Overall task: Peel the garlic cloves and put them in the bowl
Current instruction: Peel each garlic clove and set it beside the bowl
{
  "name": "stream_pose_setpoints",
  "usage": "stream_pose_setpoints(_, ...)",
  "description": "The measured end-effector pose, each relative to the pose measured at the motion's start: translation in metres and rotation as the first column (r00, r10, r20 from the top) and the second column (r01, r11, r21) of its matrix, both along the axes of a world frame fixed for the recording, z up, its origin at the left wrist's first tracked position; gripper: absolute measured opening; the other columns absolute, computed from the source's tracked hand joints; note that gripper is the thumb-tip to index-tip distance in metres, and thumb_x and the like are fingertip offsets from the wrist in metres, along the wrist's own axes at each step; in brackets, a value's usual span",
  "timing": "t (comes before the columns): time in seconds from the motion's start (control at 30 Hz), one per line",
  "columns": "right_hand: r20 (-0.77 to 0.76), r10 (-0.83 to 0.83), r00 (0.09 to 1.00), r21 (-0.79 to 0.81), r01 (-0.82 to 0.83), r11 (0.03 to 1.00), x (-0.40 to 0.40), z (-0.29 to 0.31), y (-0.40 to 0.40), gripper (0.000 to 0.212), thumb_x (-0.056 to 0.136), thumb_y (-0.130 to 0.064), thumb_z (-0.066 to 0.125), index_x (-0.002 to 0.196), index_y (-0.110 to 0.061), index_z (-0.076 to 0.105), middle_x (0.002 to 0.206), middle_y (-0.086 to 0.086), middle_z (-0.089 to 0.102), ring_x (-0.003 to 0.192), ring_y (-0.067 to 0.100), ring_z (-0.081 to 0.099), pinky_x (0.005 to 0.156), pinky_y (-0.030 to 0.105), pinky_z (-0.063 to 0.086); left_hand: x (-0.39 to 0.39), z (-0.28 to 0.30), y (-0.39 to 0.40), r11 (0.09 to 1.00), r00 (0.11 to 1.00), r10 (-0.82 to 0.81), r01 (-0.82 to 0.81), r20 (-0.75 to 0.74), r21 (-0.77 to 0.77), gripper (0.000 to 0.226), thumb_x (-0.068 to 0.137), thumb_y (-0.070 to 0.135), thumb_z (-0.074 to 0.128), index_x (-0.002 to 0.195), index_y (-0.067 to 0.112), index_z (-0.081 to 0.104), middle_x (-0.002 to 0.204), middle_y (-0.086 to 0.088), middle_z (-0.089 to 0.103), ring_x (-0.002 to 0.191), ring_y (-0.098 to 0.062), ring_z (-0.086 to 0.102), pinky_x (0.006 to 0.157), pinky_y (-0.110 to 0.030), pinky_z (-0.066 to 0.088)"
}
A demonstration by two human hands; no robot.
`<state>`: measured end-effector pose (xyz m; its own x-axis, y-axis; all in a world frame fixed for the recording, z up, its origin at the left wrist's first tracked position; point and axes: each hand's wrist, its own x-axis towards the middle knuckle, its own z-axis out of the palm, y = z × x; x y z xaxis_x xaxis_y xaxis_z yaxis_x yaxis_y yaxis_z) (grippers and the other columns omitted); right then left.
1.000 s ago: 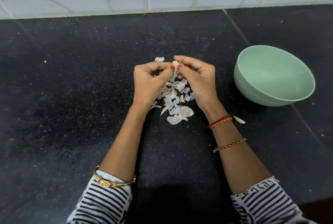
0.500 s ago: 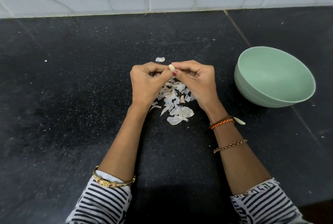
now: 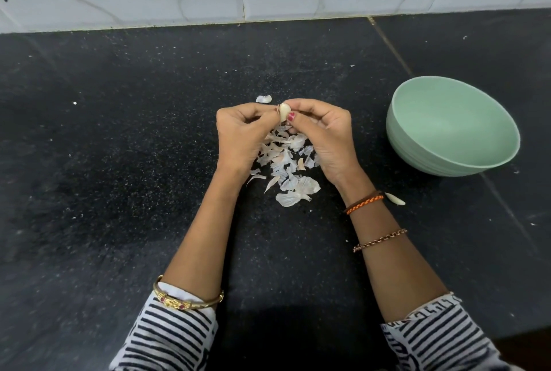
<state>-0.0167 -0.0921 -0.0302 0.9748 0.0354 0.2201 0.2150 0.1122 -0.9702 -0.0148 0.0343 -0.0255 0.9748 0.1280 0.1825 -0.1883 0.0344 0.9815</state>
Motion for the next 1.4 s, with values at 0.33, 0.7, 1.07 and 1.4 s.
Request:
stream_pose_setpoints(0.33,0.021,0.047,0.999,0.16,-0.05,0.986,-0.001,0.004,0.003,0.021,0.087,0.011,0.048,0.088,-0.007,0.061,0.073,-0.011,0.068,0.067,-0.002,0.059,0.063,0.011,0.045,-0.003,0.008,-0.007,0.987,0.978,-0.019,-0.014,-0.208,-0.159,0.021,0.075,0.01,0.061,0.055,0.009,0.056,0.054,0.001,0.044,0.046,-0.002,0.033,0.044,-0.017,0.028)
stream_pose_setpoints(0.7,0.004,-0.053,0.999,0.129,0.052,0.99,0.005,-0.001,0.001,0.018,0.091,0.003,0.049,0.097,-0.012,0.059,0.08,-0.014,0.063,0.07,-0.003,0.054,0.065,0.015,0.044,0.001,-0.007,-0.002,0.991,0.995,-0.028,0.016,0.092,0.132,0.016,0.081,0.023,0.06,0.076,0.01,0.068,0.071,-0.002,0.065,0.064,-0.01,0.054,0.063,-0.027,0.045)
stream_pose_setpoints(1.07,0.109,-0.003,0.994,0.044,-0.002,0.999,0.003,-0.004,-0.001,0.023,0.086,0.007,0.054,0.095,-0.013,0.061,0.085,-0.014,0.068,0.086,0.001,0.06,0.078,0.018,0.049,-0.003,0.003,-0.005,0.997,0.996,-0.072,0.073,0.052,-0.022,0.009,0.089,0.005,0.058,0.085,0.009,0.065,0.062,0.018,0.065,0.059,0.008,0.057,0.055,-0.007,0.041)
stream_pose_setpoints(1.4,0.208,-0.138,0.968,-0.069,0.155,0.985,0.001,-0.005,0.002,0.025,0.083,0.009,0.057,0.105,-0.002,0.063,0.084,-0.011,0.068,0.081,0.002,0.066,0.073,0.015,0.05,0.002,-0.005,-0.002,0.991,0.997,-0.016,0.025,0.07,-0.128,0.013,0.083,-0.003,0.063,0.08,0.009,0.062,0.067,0.009,0.067,0.064,-0.001,0.061,0.061,-0.016,0.05)
